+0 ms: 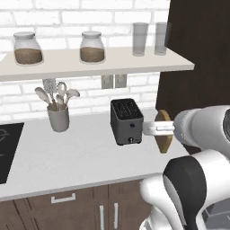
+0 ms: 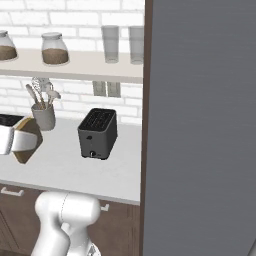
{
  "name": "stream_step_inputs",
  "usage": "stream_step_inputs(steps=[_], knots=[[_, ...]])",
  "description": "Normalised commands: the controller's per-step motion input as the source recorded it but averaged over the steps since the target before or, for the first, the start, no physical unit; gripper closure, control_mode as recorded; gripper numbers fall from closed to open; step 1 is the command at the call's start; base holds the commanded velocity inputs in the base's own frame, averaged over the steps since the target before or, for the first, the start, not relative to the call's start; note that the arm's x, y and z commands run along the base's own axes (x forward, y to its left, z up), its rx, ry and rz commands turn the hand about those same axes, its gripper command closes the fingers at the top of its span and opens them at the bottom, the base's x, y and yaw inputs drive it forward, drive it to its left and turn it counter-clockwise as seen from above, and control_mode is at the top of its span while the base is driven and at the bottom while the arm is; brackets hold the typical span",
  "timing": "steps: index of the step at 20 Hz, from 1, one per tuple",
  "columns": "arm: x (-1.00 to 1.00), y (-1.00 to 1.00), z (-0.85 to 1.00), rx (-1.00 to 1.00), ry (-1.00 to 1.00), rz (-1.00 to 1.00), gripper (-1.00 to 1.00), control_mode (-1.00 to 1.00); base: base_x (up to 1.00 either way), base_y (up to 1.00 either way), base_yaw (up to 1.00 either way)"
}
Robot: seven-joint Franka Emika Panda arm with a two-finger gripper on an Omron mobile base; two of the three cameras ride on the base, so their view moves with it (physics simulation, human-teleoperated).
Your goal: Start the toaster. Once the lever pops up, take the bread to the plate on the dining counter.
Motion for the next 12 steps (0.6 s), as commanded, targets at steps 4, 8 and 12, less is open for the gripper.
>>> stream_step_inputs(steps=[4,8,12], knots=[[-0.16,0.00,0.00,0.00,0.00,0.02,1.00,1.00,-0.64,0.00,0.05],[0.00,0.00,0.00,0.00,0.00,0.00,1.00,1.00,-0.82,0.00,0.37],[0.00,0.00,0.00,0.00,0.00,0.00,1.00,1.00,-0.72,0.00,0.79]])
